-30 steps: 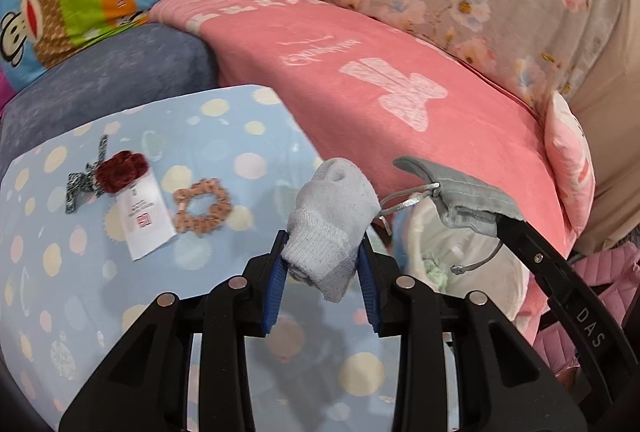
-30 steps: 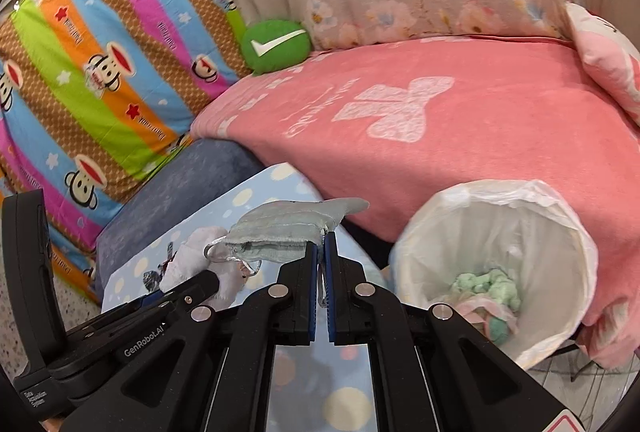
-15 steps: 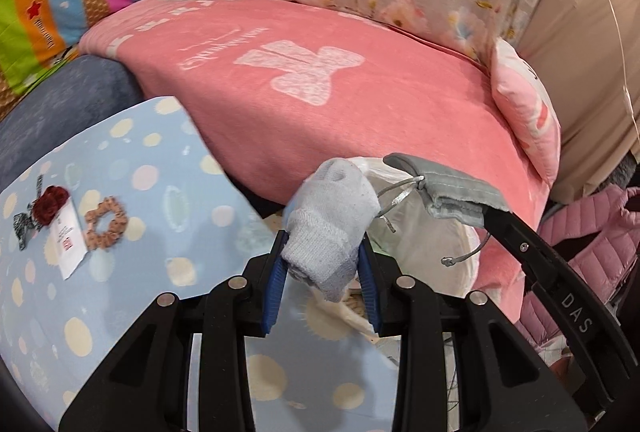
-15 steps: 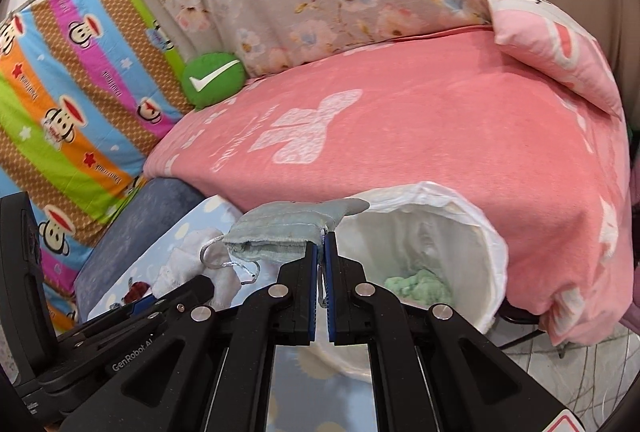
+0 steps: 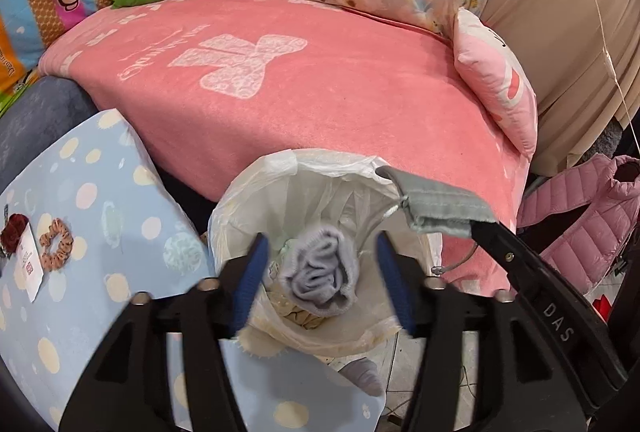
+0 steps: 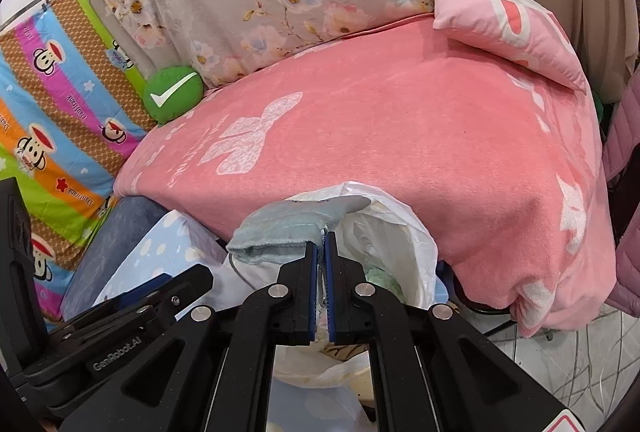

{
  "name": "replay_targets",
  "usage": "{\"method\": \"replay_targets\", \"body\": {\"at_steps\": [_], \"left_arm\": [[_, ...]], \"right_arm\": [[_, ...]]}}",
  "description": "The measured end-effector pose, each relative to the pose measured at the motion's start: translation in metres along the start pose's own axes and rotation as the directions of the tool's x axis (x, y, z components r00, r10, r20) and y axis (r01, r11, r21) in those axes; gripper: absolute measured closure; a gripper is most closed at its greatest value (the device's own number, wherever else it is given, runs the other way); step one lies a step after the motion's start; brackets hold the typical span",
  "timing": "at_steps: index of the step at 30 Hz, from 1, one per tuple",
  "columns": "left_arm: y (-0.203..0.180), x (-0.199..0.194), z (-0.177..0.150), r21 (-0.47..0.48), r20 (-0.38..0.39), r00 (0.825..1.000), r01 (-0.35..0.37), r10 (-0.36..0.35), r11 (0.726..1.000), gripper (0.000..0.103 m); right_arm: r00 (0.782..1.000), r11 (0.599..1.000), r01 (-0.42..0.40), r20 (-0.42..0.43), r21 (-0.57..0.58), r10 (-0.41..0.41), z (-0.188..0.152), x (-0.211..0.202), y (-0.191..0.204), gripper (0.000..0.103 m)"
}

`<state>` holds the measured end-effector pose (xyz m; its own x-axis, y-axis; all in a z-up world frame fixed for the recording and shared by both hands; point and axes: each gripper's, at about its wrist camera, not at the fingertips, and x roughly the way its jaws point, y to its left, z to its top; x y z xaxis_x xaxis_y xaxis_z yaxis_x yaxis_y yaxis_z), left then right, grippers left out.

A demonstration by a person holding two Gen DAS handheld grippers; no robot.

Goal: Collect trash
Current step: 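Carry the sock and pouch over the white bin and open both tools, then bring both open tools back to the hotel card and hair ties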

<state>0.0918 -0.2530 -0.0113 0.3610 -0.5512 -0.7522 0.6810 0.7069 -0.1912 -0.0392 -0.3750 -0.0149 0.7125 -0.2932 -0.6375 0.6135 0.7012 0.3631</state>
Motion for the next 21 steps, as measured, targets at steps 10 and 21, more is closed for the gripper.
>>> {"method": "replay_targets", "body": {"at_steps": [10, 21], "left_arm": [[0.009, 0.001, 0.002, -0.016, 0.01, 0.999, -0.034, 0.034, 0.999, 0.035], [0.034, 0.0, -0.003, -0.07, -0.005, 0.998, -0.055, 0.055, 0.996, 0.034]], "right_arm": [[1.0, 1.0, -0.003, -0.029, -0.012, 0.003, -0.002, 0.013, 0.003, 0.099], [0.997, 0.998, -0.017, -0.073, -0.053, 0.013, -0.01, 0.028, 0.024, 0.084]]}}
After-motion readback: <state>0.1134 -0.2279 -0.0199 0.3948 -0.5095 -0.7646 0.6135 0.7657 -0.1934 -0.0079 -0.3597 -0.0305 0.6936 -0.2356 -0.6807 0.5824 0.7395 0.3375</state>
